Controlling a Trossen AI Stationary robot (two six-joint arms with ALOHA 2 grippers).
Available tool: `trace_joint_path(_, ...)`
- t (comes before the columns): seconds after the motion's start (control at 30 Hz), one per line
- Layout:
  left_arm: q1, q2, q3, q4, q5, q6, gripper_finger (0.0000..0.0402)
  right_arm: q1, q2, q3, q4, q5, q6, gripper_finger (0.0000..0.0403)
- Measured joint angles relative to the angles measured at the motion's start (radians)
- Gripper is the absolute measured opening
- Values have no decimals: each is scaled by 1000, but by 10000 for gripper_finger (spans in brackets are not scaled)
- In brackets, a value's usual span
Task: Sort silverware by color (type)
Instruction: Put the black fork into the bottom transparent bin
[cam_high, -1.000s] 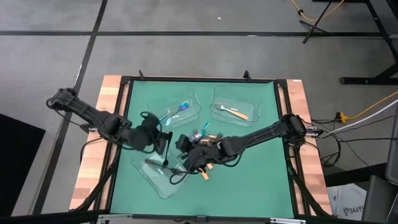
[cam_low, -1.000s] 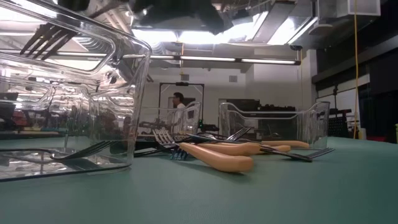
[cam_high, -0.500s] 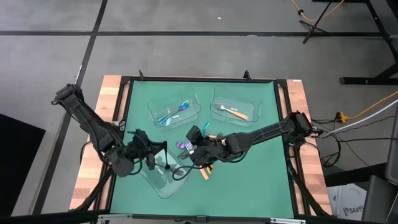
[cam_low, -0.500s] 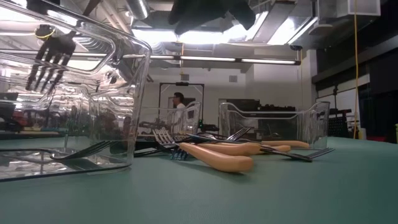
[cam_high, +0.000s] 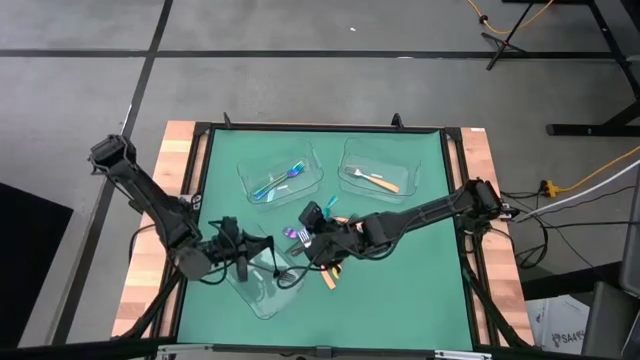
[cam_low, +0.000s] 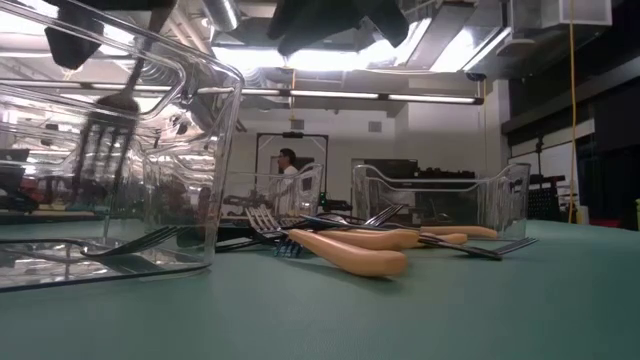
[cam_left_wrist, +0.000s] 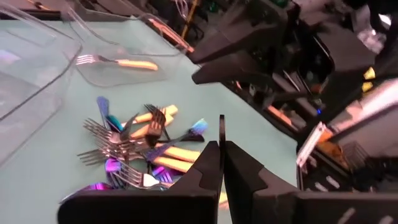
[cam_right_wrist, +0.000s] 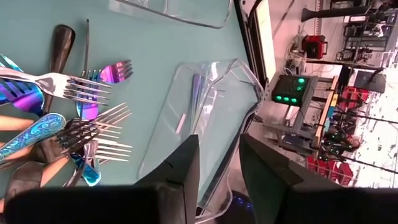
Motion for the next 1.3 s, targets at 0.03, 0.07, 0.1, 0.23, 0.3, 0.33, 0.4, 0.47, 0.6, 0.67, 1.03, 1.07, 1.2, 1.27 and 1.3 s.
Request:
trace_joint_path(0.03,0,4,-4,10,-12,0,1,-2,0,0,0,0,3,110)
trace_joint_path(0.07,0,6,-6,10,-21,0,1,-4,0,0,0,0,5,110)
trace_joint_path(0.1,1,10,-7,10,-23,-2,1,-6,0,0,0,0,10,110)
trace_joint_path(0.23,0,38,-8,18,-22,-2,1,-14,0,0,1,-72,34,110)
trace_joint_path(0.3,1,48,-8,21,-22,-2,1,-23,0,0,6,-144,57,110)
trace_joint_path(0.33,0,52,-8,22,-22,-2,1,-27,0,0,13,-184,78,110)
trace_joint_path(0.4,0,59,-8,22,-22,-2,1,-41,1,0,32,-274,138,110)
trace_joint_path(0.47,0,59,-8,25,-22,-2,1,-58,1,0,53,-375,217,110)
trace_joint_path(0.6,0,59,-8,36,-21,13,1,-100,1,0,83,-529,426,110)
trace_joint_path(0.67,0,59,-8,68,-21,57,1,-122,1,0,99,-568,556,110)
trace_joint_path(1.03,0,59,-8,320,2,421,3,-165,1,0,133,-881,759,110)
trace_joint_path(1.07,0,59,-8,329,2,438,3,-159,2,0,147,-894,769,110)
trace_joint_path(1.2,0,59,-8,367,2,494,4,-141,7,0,224,-887,860,110)
trace_joint_path(1.27,0,59,-8,378,3,512,4,-140,15,0,248,-851,914,110)
trace_joint_path(1.3,0,59,-8,382,2,522,4,-139,17,-1,245,-842,936,110)
